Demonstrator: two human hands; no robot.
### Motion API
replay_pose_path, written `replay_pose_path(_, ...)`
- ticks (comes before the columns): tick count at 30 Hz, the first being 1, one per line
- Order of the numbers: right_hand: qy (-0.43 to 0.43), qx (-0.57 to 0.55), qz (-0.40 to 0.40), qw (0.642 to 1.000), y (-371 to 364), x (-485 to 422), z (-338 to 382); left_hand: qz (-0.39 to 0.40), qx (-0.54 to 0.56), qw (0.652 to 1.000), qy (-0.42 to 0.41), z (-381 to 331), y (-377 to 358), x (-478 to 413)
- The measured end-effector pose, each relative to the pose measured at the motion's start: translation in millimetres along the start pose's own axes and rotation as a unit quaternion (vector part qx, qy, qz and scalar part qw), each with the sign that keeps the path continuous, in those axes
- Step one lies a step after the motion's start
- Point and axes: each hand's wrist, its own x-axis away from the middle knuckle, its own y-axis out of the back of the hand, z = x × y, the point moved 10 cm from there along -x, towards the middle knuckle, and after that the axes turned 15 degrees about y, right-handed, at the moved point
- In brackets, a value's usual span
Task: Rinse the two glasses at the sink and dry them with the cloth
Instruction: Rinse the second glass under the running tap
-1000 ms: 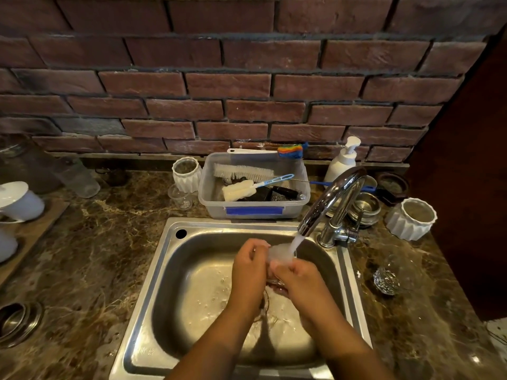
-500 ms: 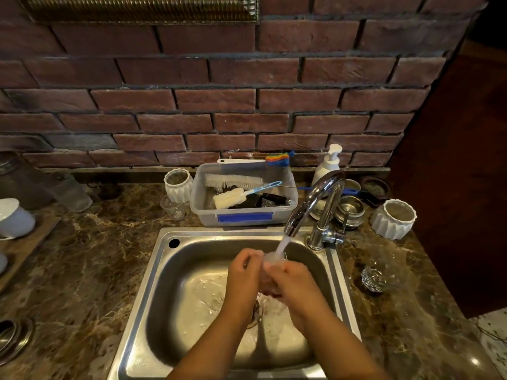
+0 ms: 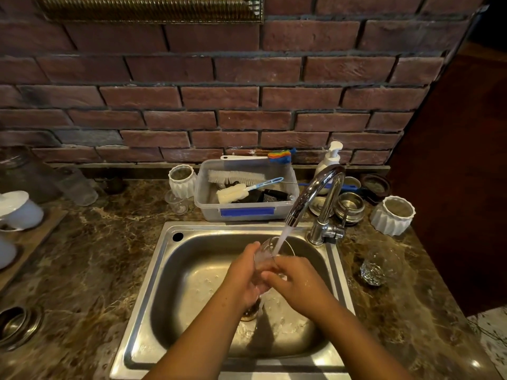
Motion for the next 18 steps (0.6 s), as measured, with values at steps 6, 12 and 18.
replay_pose_path(6, -0.244, -0.312, -0.198, 0.897, -7.4, 11.8, -39.0, -0.069, -0.149, 0.953, -0.256, -26.3, -8.0, 15.5)
replay_pose_path(12, -0.041, -0.115, -0.011, 0.992, 6.6, -7.0, -12.2, 0.001, -0.167, 0.984, 0.057, -1.8, 2.0, -12.4)
replay_pose_path(18, -0.006, -0.12, 0.01, 0.993, 16.6, -16.9, -6.6, 0.147, -0.099, 0.979, 0.099, 14.3, -12.5, -5.7)
